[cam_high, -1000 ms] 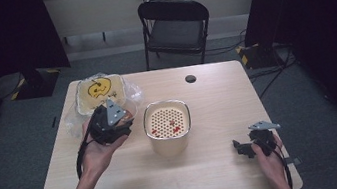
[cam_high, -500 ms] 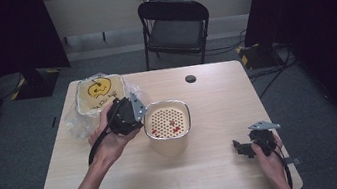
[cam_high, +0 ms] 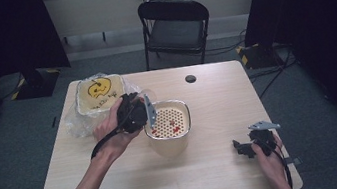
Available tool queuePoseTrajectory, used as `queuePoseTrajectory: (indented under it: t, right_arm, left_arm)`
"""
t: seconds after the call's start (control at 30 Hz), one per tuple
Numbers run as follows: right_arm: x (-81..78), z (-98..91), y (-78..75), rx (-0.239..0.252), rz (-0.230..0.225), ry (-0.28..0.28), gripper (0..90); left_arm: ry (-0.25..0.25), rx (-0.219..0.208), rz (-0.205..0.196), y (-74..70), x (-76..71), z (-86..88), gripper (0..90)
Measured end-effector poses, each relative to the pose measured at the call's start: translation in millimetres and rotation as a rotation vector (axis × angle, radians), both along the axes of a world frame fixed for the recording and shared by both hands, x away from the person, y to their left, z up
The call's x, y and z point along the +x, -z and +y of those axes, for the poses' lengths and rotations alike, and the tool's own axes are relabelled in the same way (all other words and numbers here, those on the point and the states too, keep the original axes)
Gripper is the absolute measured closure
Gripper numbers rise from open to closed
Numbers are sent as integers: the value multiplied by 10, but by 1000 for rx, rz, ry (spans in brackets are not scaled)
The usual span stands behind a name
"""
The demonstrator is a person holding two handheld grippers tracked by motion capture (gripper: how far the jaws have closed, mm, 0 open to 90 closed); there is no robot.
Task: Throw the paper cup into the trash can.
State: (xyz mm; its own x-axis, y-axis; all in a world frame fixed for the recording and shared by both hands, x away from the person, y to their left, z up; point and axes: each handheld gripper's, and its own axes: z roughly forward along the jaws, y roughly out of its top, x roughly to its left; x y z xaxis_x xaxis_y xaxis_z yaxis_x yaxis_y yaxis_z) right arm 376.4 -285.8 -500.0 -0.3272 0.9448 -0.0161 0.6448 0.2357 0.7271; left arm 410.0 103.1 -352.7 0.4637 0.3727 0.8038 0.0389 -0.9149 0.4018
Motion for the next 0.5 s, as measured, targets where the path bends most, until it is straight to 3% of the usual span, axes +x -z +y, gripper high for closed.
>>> queuePoseTrajectory:
  t: [0.03,0.07,0.1,0.17,0.2,0.27,0.33,0.37,0.4,0.43,0.5]
  right_arm:
    - [0,0,0,0,0,0,84]
    - [0,0,0,0,0,0,84]
    - [1,-1,0,1,0,0,84]
    - [0,-1,0,1,0,0,84]
    - [0,-1,-1,3,1,0,84]
    - [0,-1,-1,3,1,-1,84]
    - [0,-1,-1,3,1,-1,84]
    - [0,-1,-1,3,1,0,84]
    - [0,-1,-1,4,1,0,84]
    - [0,-1,-1,4,1,0,84]
    - [0,-2,-1,4,1,-1,85]
  left_arm:
    - [23,70,-37,19,21,-23,433]
    - [23,70,-37,19,21,-23,434]
    - [15,138,-64,43,26,-51,436]
    - [18,146,-75,62,17,-65,437]
    - [29,200,-92,64,5,-95,438]
    - [34,221,-78,66,-3,-130,438]
    - [31,329,-103,103,3,-208,438]
    - [38,359,-117,127,-3,-230,439]
    - [38,359,-117,127,-3,-230,442]
    - [52,419,-135,143,-20,-278,442]
    - [62,441,-154,118,-30,-309,445]
